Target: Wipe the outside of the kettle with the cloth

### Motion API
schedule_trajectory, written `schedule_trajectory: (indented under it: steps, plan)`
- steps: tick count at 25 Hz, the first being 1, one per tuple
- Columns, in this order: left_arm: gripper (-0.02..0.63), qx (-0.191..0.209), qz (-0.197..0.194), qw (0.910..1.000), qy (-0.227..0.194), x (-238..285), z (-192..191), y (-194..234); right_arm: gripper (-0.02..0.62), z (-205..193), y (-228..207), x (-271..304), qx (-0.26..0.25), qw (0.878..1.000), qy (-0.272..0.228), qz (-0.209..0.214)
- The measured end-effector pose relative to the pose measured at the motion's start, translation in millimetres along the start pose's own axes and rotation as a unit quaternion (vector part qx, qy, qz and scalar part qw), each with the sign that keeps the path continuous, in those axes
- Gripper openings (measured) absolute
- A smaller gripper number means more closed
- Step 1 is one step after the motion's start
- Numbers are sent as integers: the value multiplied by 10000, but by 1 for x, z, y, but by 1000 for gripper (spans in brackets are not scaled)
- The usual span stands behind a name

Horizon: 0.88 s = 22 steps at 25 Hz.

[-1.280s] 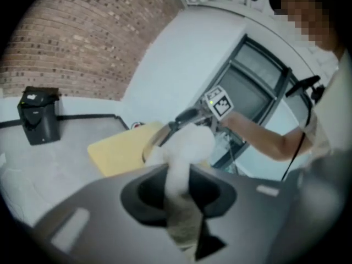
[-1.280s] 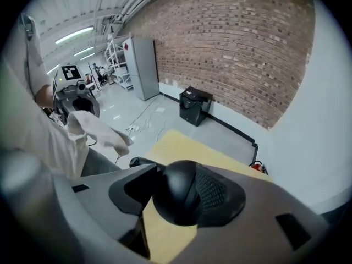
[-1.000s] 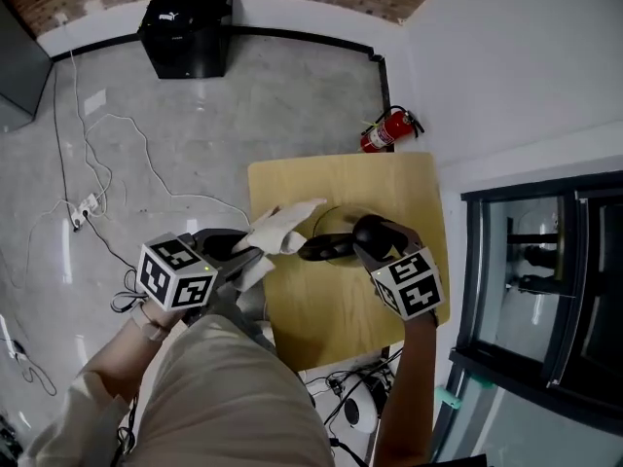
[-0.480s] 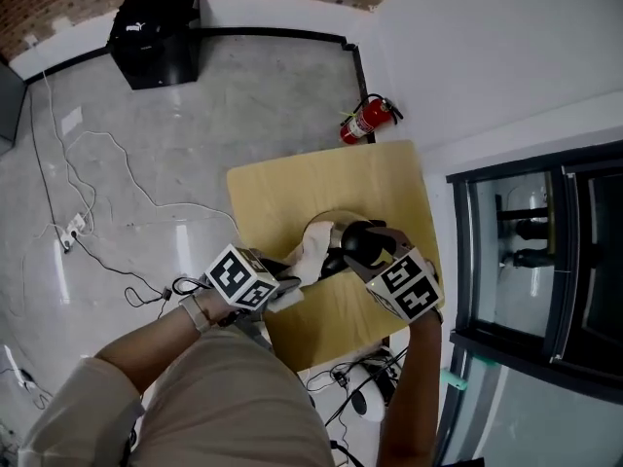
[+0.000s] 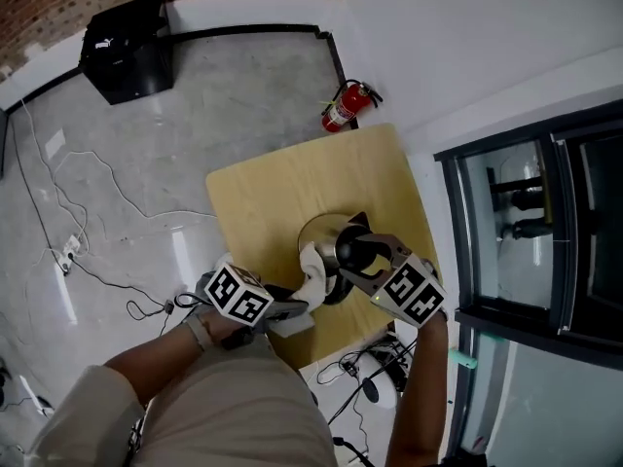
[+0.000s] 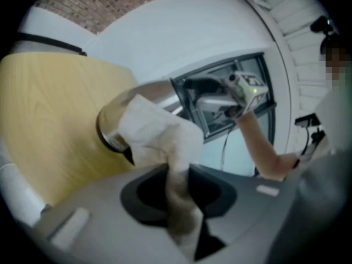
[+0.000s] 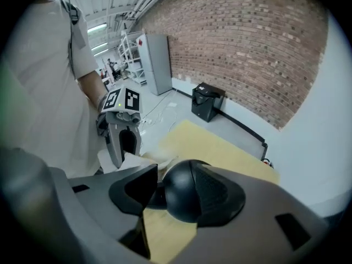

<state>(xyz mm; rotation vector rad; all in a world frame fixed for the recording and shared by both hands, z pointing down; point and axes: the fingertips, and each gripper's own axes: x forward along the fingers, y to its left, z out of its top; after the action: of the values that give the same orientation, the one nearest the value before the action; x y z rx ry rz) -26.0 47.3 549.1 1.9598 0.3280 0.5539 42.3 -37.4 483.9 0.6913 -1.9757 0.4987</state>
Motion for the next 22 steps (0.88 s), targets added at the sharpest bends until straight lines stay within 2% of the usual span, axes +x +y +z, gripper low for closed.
schedule_trajectory:
  steps: [2,3,5,6,8,10,11,13,15,18,20,22]
  plan:
    - [100,-247,-107,9991,-332,-31,12,8,221,4,1,-15,630,9945,-716,-423]
    - [101,-354,-107,9979,-538,-46,21,15,221,4,1,-26,1115,9842,-1203,-669]
    - [100,-437,14,9956,-826,-71,37,32,222,-9,9,-41,2203,9492,-1983,-1056]
    - [100,-392,109,9953,-880,-79,44,40,222,-21,18,-40,2677,9321,-2142,-1165]
    - [101,-154,329,9954,-891,-85,60,51,222,-48,41,-26,3415,9055,-2213,-1200]
    - [101,155,496,9950,-854,-81,77,53,222,-59,56,-7,3938,8811,-2361,-1136]
    - [101,283,531,9947,-832,-77,85,52,222,-61,57,2,4091,8727,-2396,-1172]
    - [101,393,459,9949,-809,-67,97,49,222,-65,52,23,4203,8676,-2280,-1367]
    - [103,329,259,9955,-855,-59,105,44,225,-63,46,40,4281,8625,-2258,-1475]
    - [103,313,194,9953,-899,-53,110,40,170,-61,47,46,4459,8515,-2410,-1342]
    - [103,500,382,9948,-806,-51,110,43,163,-67,56,42,4423,8571,-2359,-1187]
    - [103,794,592,9929,-656,-50,109,44,161,-78,72,38,4313,8699,-2189,-972]
